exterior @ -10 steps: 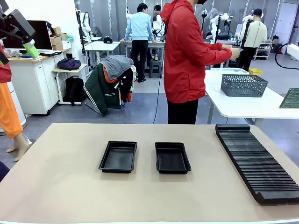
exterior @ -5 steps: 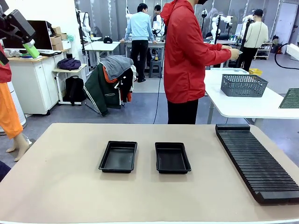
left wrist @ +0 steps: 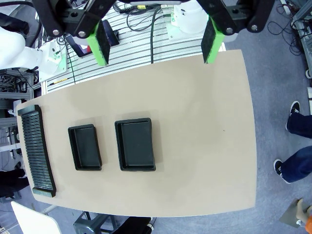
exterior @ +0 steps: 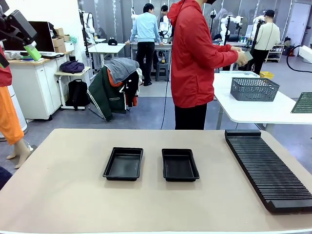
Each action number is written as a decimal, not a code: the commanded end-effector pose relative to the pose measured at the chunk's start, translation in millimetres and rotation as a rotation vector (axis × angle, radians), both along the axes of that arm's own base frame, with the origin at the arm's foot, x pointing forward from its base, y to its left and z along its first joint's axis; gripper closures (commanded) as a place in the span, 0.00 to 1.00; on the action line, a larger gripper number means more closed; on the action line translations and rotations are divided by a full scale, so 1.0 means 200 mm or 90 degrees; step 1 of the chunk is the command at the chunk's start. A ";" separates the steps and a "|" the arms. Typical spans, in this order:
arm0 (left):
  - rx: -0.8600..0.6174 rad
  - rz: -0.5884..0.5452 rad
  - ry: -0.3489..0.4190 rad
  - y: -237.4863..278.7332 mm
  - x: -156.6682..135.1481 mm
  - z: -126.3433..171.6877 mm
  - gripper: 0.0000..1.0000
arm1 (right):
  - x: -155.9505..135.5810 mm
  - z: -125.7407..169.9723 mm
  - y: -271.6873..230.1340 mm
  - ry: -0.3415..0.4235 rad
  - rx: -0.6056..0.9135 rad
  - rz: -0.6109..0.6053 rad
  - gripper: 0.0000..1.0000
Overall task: Inspect and transfer BCBs to ESD trays.
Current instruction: Pick up the Blank PCB from the PCB Rack and place it in the left ESD tray.
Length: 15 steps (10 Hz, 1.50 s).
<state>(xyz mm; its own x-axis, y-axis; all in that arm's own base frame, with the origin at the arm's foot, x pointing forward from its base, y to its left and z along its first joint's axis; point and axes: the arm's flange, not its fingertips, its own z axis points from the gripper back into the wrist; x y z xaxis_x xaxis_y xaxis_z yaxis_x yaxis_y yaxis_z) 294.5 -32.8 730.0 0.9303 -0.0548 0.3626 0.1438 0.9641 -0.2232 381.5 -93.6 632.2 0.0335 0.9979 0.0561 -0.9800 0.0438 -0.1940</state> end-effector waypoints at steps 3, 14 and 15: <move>0.000 0.001 0.000 0.00 0.00 0.00 0.00 | -0.02 -0.01 0.21 0.044 0.102 -0.123 0.97; 0.000 0.001 0.000 0.00 0.00 0.00 0.00 | -0.05 -0.66 1.26 0.361 0.483 -0.553 0.97; 0.000 0.001 0.000 0.00 0.00 0.00 0.00 | -0.05 -0.73 1.37 0.383 0.525 -0.589 0.97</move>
<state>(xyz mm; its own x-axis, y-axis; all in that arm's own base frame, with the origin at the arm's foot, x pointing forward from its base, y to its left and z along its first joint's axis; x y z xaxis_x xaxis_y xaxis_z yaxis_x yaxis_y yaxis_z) 294.5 -32.9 730.1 0.9302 -0.0551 0.3629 0.1441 0.9641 -0.2230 372.4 157.1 499.8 0.8674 0.3719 0.3306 -0.4972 0.6190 0.6080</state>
